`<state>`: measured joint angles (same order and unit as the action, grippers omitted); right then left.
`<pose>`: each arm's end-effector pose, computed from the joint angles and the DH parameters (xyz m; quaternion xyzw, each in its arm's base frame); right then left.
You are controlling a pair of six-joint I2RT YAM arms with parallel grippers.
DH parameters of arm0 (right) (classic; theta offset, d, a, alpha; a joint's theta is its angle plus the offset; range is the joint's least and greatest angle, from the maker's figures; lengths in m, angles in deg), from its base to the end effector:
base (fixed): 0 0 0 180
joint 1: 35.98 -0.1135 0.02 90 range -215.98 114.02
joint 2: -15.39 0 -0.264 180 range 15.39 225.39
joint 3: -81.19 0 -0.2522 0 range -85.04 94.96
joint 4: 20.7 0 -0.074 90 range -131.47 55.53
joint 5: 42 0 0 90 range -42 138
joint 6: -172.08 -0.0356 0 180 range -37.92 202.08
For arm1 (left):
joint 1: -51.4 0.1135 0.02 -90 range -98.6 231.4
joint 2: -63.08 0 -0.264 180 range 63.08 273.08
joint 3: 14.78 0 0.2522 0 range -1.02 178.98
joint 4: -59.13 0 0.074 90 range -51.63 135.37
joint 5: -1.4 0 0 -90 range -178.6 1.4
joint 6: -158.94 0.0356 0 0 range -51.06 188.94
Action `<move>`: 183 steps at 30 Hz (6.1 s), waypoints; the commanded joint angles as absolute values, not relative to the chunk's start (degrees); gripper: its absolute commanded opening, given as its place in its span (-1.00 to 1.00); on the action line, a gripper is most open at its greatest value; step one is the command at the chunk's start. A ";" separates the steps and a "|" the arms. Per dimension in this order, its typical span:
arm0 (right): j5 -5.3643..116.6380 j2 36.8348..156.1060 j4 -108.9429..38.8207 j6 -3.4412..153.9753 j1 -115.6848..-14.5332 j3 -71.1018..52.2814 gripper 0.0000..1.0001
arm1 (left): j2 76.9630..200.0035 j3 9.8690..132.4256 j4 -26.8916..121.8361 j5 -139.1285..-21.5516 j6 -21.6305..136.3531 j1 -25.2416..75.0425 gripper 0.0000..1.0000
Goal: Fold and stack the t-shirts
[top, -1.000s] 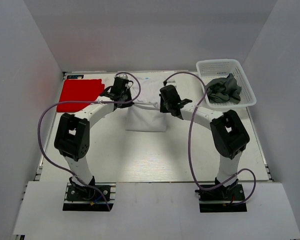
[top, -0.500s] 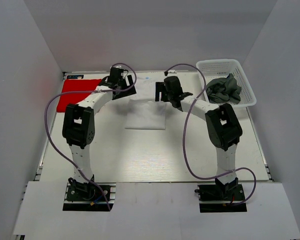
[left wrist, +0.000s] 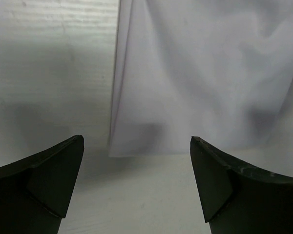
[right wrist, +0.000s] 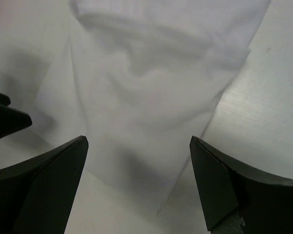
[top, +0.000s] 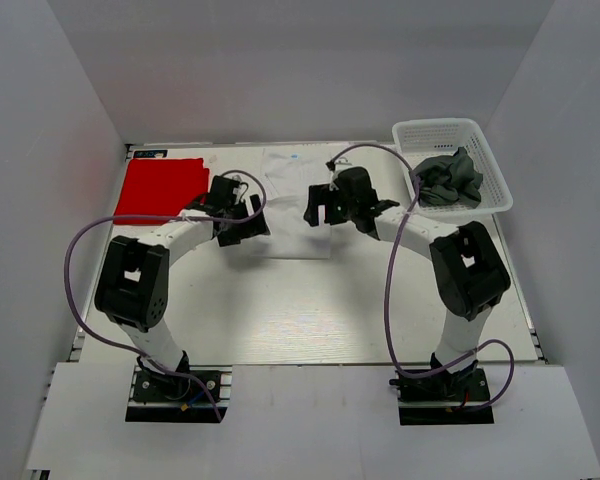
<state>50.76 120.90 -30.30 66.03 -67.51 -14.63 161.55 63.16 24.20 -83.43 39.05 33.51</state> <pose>0.3567 0.2208 0.2198 -0.1289 0.8603 0.2180 0.4425 0.3389 -0.1128 0.1960 -0.0864 0.9501 -0.1595 0.2537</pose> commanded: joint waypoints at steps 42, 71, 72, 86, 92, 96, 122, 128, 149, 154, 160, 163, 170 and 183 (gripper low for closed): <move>53.26 92.84 -36.10 58.35 -72.54 -45.31 -1.00 | 141.15 43.11 26.75 -68.65 35.81 30.22 -1.00; 45.97 85.78 -48.27 60.63 -68.95 -29.42 -1.00 | 133.73 58.73 21.46 -82.43 32.38 30.13 -1.00; 45.97 87.27 -47.74 60.81 -68.42 -29.24 -1.00 | 135.74 59.53 21.46 -83.41 32.38 30.13 -1.00; 56.17 108.28 -44.22 63.62 -60.07 -13.51 -1.00 | 159.39 78.85 19.71 -91.85 34.22 31.71 -1.00; 60.64 118.30 -43.87 65.73 -57.96 -5.44 -1.00 | 171.24 88.26 18.39 -90.80 35.37 33.38 -1.00; 61.01 126.37 -41.33 69.07 -56.90 -0.41 -1.00 | 177.75 92.92 18.39 -90.79 34.84 34.00 -1.00; 89.02 112.07 -16.64 62.60 -59.54 -23.51 0.81 | 168.37 78.71 32.78 -68.77 30.01 33.74 1.00; 94.93 119.35 -6.26 54.51 -60.07 -24.49 0.81 | 174.51 77.29 34.29 -65.93 28.08 32.68 1.00; 80.95 120.81 -13.73 58.96 -60.41 -28.18 0.81 | 171.56 81.24 24.81 -78.48 33.34 33.38 1.00; 80.43 112.52 -14.59 60.81 -61.38 -30.02 0.81 | 167.23 79.93 23.57 -82.53 35.10 33.47 1.00; 77.01 103.29 -16.35 61.08 -62.26 -33.80 0.81 | 171.17 85.19 16.11 -86.49 38.88 34.09 1.00; 73.41 99.60 -18.63 61.69 -62.17 -35.21 0.81 | 176.09 89.76 11.80 -87.63 39.59 34.09 1.00; 66.02 90.56 -21.81 62.22 -61.74 -39.07 0.81 | 182.43 93.37 8.54 -88.16 39.59 34.09 1.00; 60.13 83.42 -24.36 64.15 -61.56 -44.26 0.81 | 189.11 93.99 12.49 -83.33 43.01 32.94 -0.34</move>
